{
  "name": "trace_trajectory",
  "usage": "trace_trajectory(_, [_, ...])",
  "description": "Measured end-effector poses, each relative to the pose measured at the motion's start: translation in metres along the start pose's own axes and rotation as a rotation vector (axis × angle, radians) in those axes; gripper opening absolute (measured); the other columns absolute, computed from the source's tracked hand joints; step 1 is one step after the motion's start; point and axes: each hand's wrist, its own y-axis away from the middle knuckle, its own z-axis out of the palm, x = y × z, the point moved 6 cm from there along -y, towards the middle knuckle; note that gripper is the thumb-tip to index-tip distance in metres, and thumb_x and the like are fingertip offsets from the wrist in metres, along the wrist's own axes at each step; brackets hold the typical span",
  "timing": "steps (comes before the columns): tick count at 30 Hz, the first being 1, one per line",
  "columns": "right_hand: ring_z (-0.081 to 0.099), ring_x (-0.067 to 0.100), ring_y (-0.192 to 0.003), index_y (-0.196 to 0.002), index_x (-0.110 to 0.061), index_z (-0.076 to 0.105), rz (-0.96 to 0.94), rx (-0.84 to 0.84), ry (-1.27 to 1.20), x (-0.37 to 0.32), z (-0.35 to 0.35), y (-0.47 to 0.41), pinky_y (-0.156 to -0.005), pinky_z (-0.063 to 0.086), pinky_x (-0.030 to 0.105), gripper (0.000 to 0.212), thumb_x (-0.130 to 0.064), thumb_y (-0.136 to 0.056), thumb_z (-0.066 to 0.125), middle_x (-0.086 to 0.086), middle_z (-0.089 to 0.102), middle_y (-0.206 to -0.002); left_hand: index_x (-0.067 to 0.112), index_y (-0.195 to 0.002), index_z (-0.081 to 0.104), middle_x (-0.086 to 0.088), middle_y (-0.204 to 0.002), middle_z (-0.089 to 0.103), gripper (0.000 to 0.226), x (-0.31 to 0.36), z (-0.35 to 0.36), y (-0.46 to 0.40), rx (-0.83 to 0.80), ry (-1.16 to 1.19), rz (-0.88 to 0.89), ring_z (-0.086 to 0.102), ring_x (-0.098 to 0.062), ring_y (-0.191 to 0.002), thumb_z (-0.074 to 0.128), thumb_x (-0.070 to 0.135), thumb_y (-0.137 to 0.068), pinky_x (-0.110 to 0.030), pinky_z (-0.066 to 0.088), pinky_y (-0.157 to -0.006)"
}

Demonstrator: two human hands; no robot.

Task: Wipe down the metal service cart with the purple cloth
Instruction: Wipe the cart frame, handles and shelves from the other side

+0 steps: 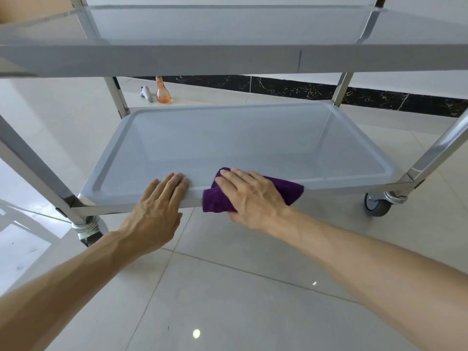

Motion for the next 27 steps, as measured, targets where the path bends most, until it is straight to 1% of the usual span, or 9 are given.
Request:
trace_trajectory(3, [0.028,0.019,-0.148,-0.154,-0.019,0.029,0.031,-0.037,-0.016,0.045,-0.001,0.026,-0.119,0.019,0.033,0.081,-0.043,-0.086,0.067,0.002,0.025,-0.163,-0.008,-0.14,0.045,-0.026,-0.145,0.047,0.076,0.0,0.001,0.001,0.015,0.012,0.007,0.046,-0.043,-0.134,0.079,0.01,-0.076,-0.059,0.04,-0.108])
trace_trajectory(6, [0.033,0.017,-0.146,-0.152,-0.022,0.034,0.141,-0.092,-0.022,0.099,-0.003,0.065,-0.119,0.022,0.033,0.083,-0.046,-0.083,0.071,-0.003,0.028,-0.162,-0.009,-0.14,0.046,-0.027,-0.144,0.048,0.076,0.001,0.002,0.001,0.01,0.009,0.01,0.046,-0.044,-0.133,0.08,0.013,-0.075,-0.059,0.04,-0.107])
trace_trajectory(9, [0.035,0.017,-0.145,-0.151,-0.02,0.037,0.261,-0.094,-0.012,0.138,-0.006,0.098,-0.119,0.026,0.035,0.08,-0.041,-0.083,0.072,-0.003,0.031,-0.161,-0.007,-0.134,0.051,-0.025,-0.139,0.052,0.069,0.001,-0.004,-0.005,0.017,-0.015,0.01,0.052,-0.043,-0.126,0.079,0.019,-0.077,-0.055,0.046,-0.1])
trace_trajectory(11, [0.033,0.019,-0.146,-0.151,-0.016,0.037,0.283,-0.094,0.011,0.145,-0.003,0.103,-0.119,0.024,0.035,0.077,-0.036,-0.085,0.071,0.0,0.031,-0.161,0.0,-0.133,0.053,-0.02,-0.142,0.048,0.059,0.011,-0.012,-0.016,0.035,0.008,0.028,0.054,-0.042,-0.121,0.073,0.026,-0.084,-0.053,0.047,-0.094])
trace_trajectory(13, [0.03,0.021,-0.148,-0.152,-0.013,0.035,0.279,-0.096,0.042,0.14,0.001,0.099,-0.12,0.021,0.035,0.076,-0.036,-0.087,0.068,0.003,0.03,-0.161,0.012,-0.146,0.04,-0.015,-0.155,0.031,0.063,0.034,-0.014,-0.032,-0.012,0.006,0.082,0.043,-0.039,-0.132,0.061,0.036,-0.091,-0.052,0.041,-0.101])
trace_trajectory(15, [0.029,0.022,-0.148,-0.152,-0.011,0.035,0.264,-0.069,0.033,0.128,0.001,0.09,-0.12,0.019,0.036,0.075,-0.036,-0.088,0.066,0.005,0.029,-0.161,0.019,-0.156,0.013,-0.01,-0.164,0.003,0.073,0.06,-0.006,-0.052,-0.116,-0.04,0.1,0.02,-0.037,-0.146,0.047,0.045,-0.097,-0.057,0.028,-0.112])
trace_trajectory(17, [0.028,0.024,-0.149,-0.152,-0.01,0.034,0.219,-0.037,0.01,0.109,0.003,0.078,-0.12,0.019,0.037,0.074,-0.036,-0.09,0.065,0.007,0.029,-0.161,0.019,-0.157,-0.008,-0.006,-0.164,-0.014,0.08,0.083,0.001,-0.071,-0.219,-0.079,0.07,0.004,-0.039,-0.15,0.042,0.044,-0.1,-0.066,0.019,-0.114])
trace_trajectory(22, [0.022,0.023,-0.15,-0.154,-0.013,0.027,0.119,-0.021,-0.009,0.082,0.009,0.05,-0.12,0.017,0.035,0.073,-0.033,-0.092,0.06,0.006,0.023,-0.164,0.011,-0.153,-0.019,-0.01,-0.164,-0.012,0.083,0.102,0.008,-0.083,-0.243,-0.263,0.005,0.009,-0.049,-0.146,0.043,0.023,-0.098,-0.07,0.032,-0.102])
trace_trajectory(27, [0.026,0.015,-0.148,-0.154,-0.022,0.03,0.174,-0.073,-0.033,0.14,0.004,0.088,-0.12,0.017,0.031,0.078,-0.039,-0.087,0.067,-0.004,0.024,-0.163,0.009,-0.15,-0.025,-0.011,-0.163,-0.018,0.081,0.097,0.018,-0.079,-0.212,-0.273,0.046,0.004,-0.048,-0.147,0.037,0.017,-0.1,-0.071,0.028,-0.103])
